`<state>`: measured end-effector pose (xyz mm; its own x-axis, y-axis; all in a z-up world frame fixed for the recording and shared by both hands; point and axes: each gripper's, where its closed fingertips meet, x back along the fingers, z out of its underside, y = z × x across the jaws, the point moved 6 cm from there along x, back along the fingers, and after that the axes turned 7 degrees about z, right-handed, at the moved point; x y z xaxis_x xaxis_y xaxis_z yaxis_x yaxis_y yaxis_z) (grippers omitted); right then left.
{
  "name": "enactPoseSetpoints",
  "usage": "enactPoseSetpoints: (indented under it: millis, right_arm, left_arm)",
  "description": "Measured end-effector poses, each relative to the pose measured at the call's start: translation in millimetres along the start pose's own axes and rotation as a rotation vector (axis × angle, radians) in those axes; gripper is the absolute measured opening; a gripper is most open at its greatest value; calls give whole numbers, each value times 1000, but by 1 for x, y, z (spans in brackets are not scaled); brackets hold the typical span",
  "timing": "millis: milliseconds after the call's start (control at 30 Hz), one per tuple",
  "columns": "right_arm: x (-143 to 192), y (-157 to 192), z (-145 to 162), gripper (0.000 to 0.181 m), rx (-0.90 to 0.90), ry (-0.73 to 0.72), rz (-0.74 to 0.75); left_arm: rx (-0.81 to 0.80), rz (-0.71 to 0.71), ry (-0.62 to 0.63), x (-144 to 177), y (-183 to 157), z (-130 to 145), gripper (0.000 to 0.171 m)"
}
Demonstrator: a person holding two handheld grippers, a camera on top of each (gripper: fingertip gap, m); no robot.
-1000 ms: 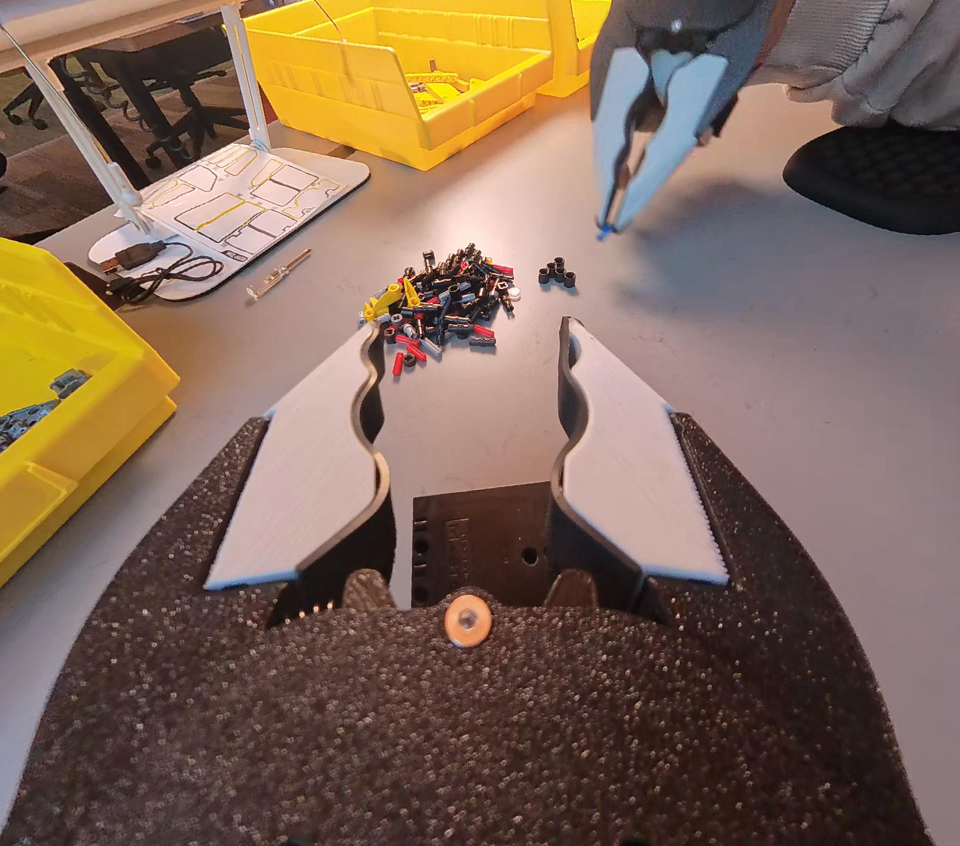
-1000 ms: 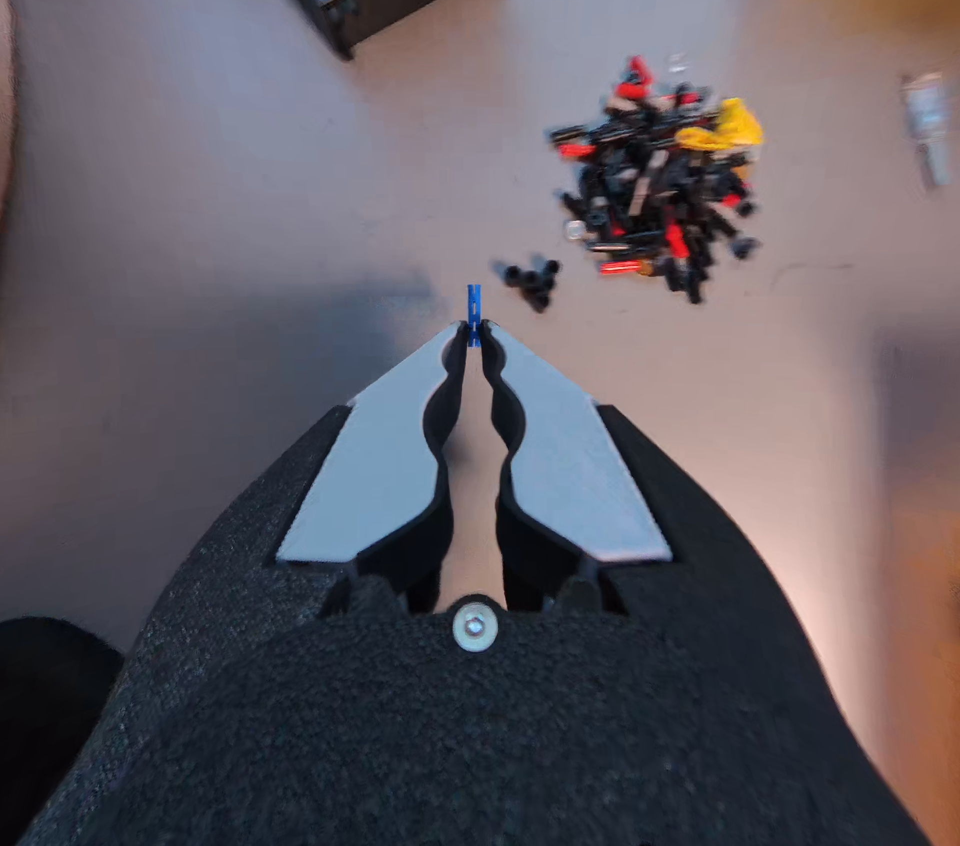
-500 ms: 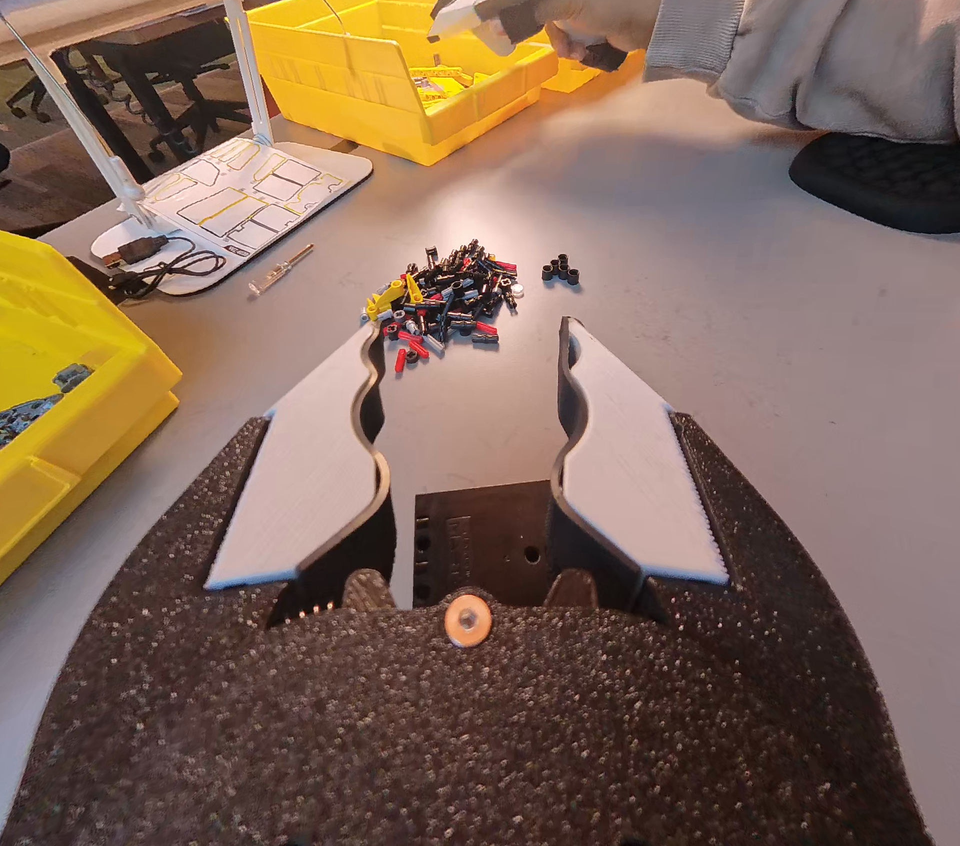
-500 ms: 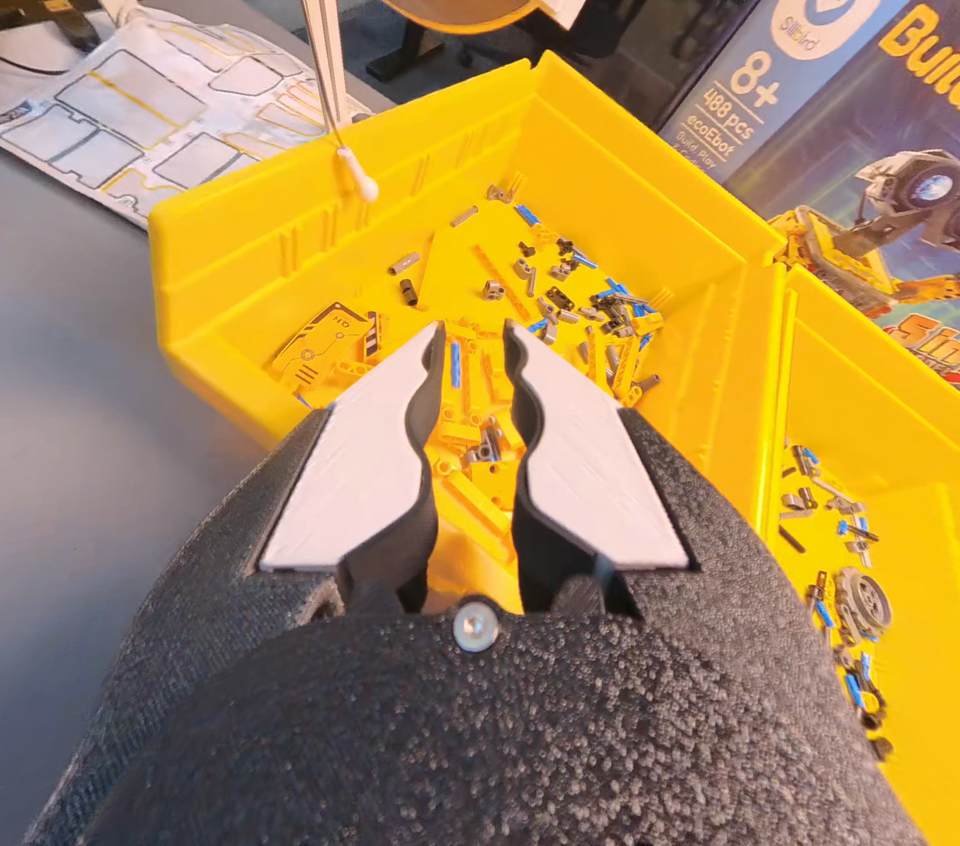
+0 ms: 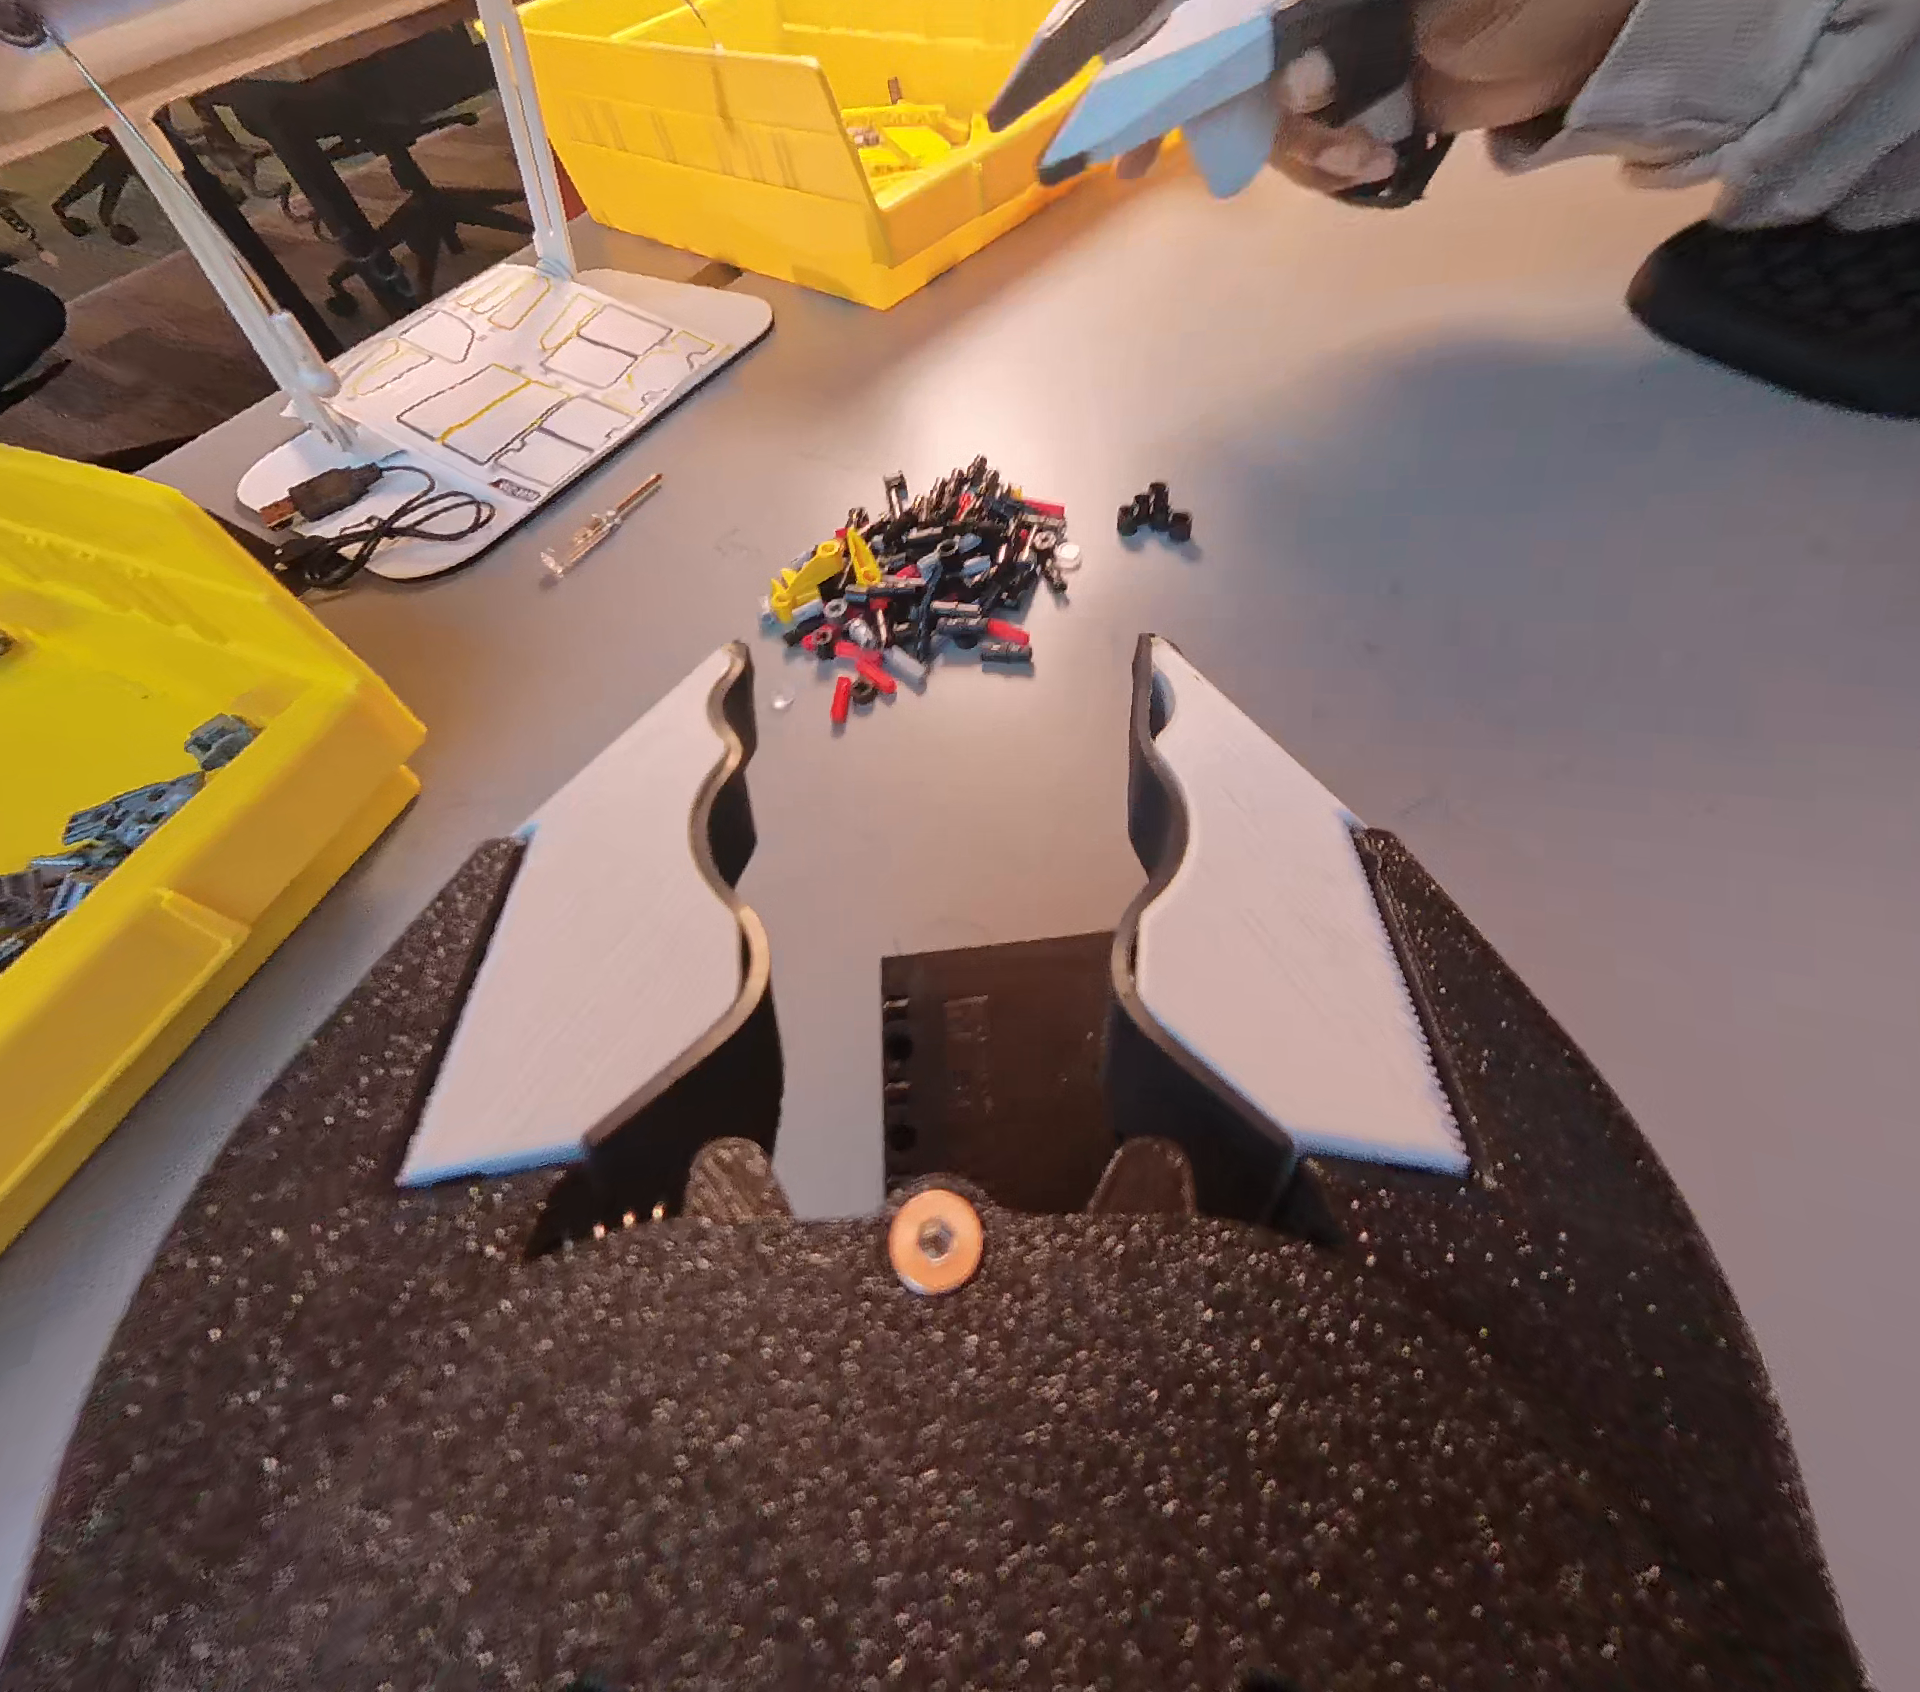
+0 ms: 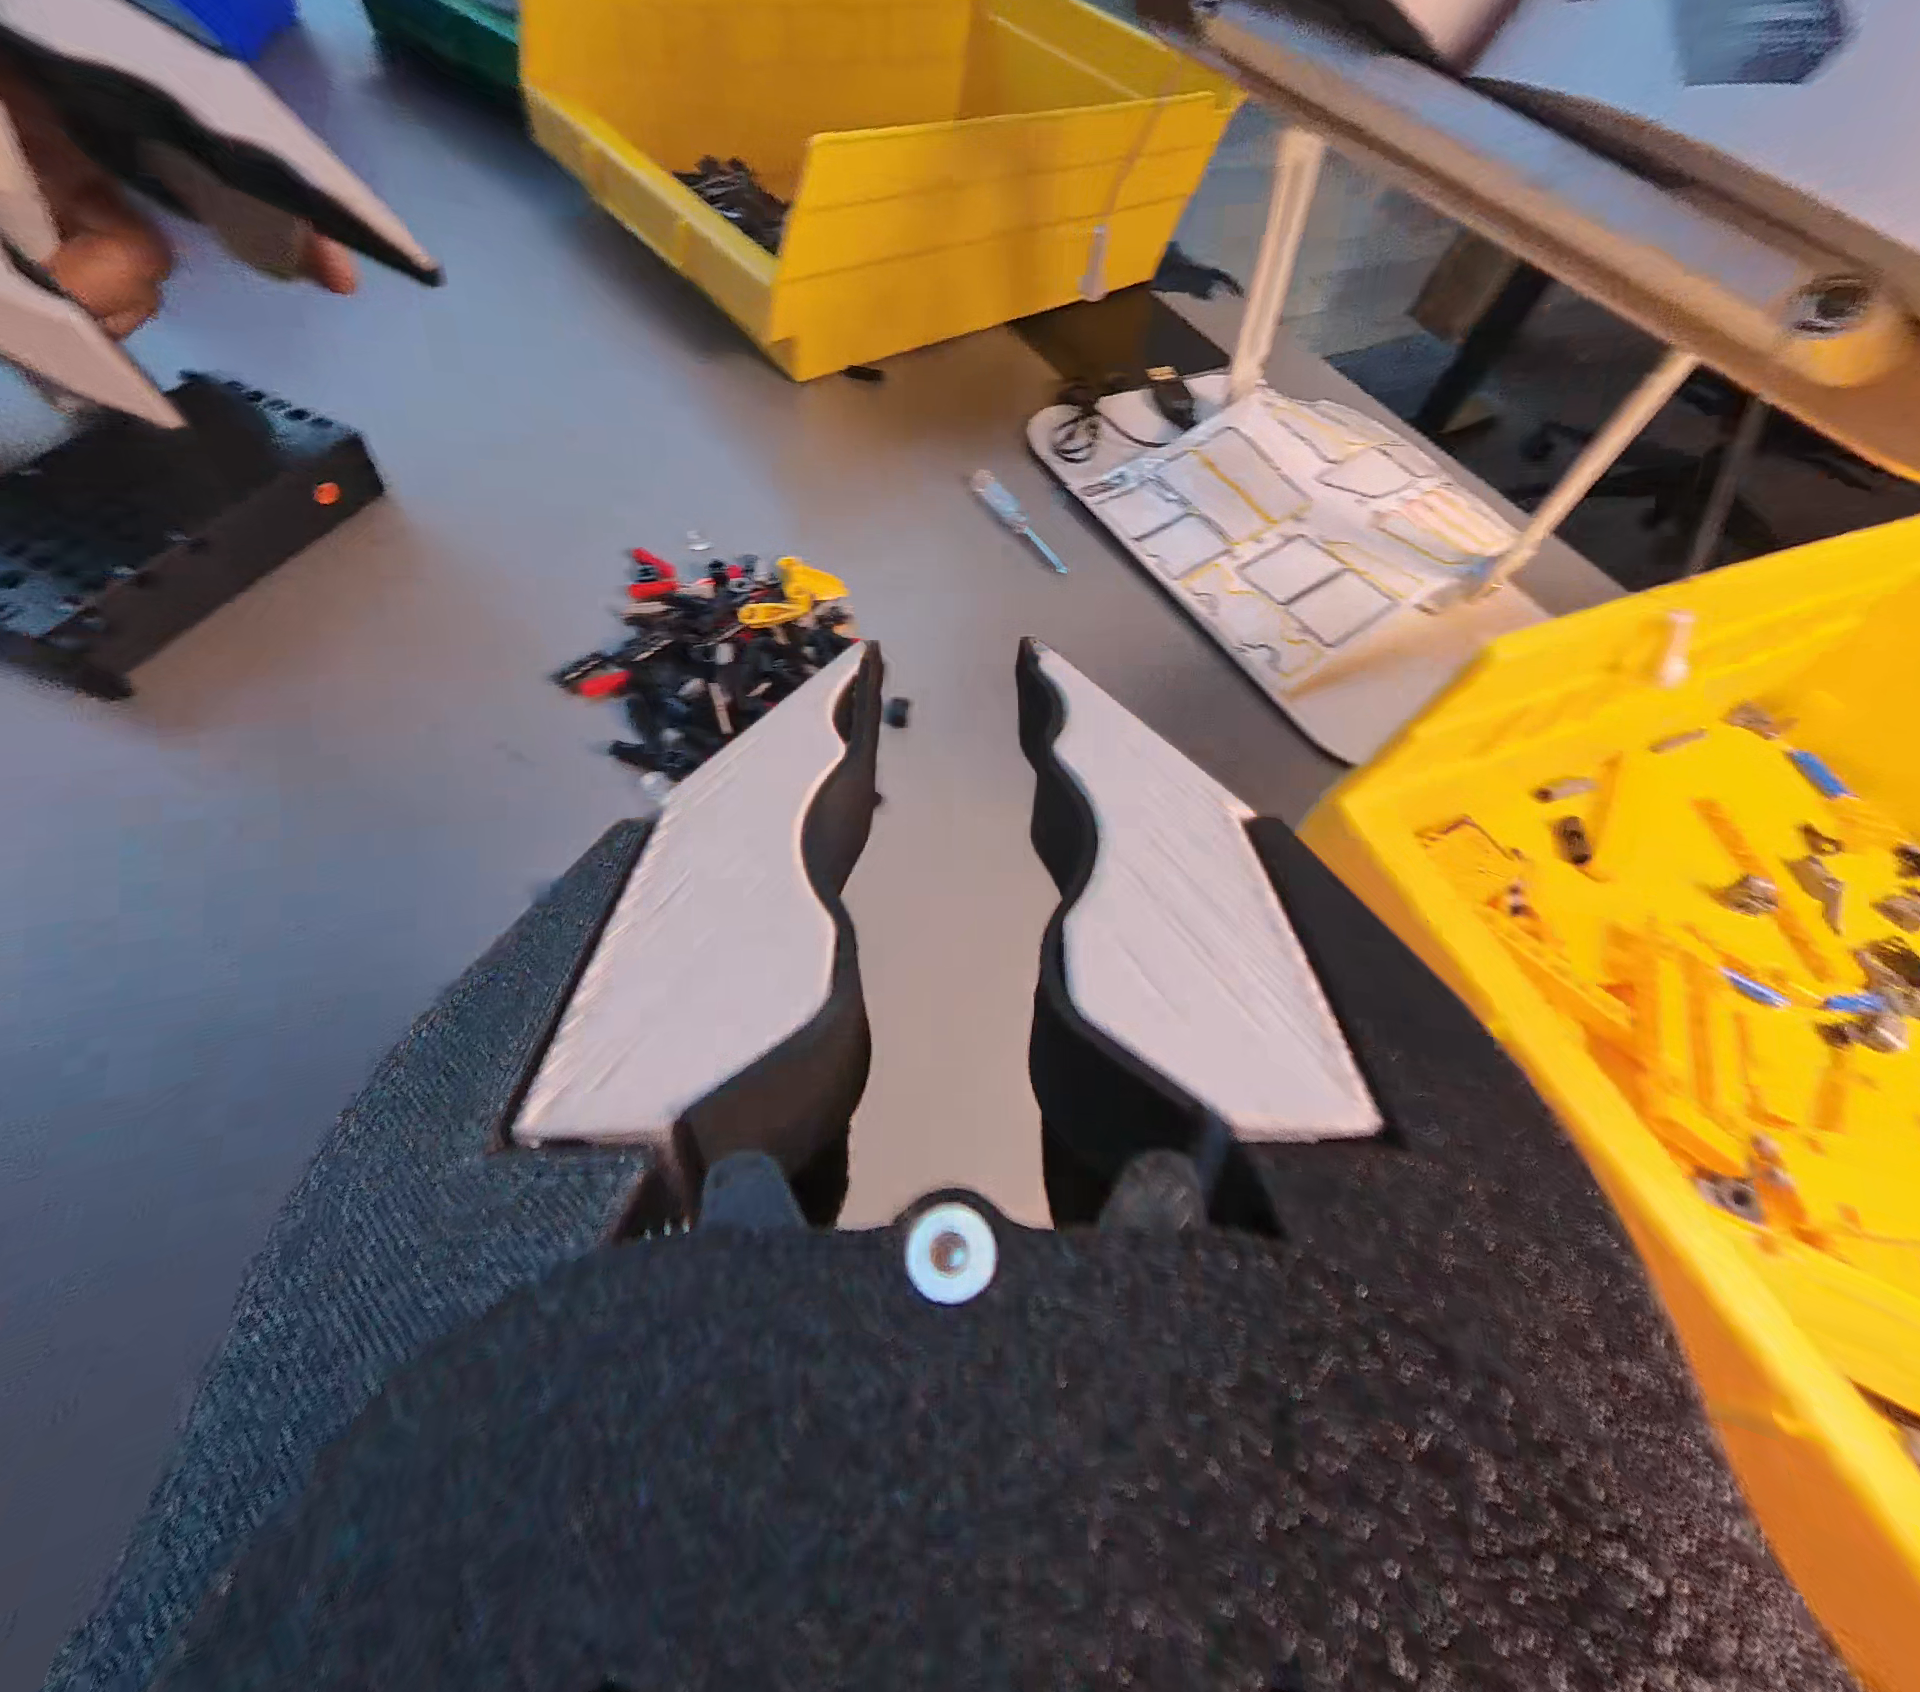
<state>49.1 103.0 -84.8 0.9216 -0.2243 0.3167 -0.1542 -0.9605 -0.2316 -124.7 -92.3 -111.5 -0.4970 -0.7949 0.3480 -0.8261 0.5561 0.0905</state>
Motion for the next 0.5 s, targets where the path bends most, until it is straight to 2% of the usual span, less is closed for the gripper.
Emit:
enactPoseSetpoints:
  millis: [133, 200, 300, 433, 500]
  right_arm:
    - [-7, 41, 7, 31, 100, 13, -130]
    - [-11, 49, 13, 32, 140, 26, -158]
    - [-14, 57, 21, 33, 124, 46, -201]
    - [-16, 58, 24, 32, 138, 38, -182]
    - [-17, 58, 25, 31, 137, 36, -174]
  left_arm:
    - [-21, 16, 94, 14, 10, 7, 75]
    - [82, 98, 121, 21, 11, 14, 83]
    - [293, 291, 112, 32, 7, 21, 99]
    - [321, 305, 150, 41, 12, 31, 98]
    - [311, 324, 189, 39, 8, 37, 88]
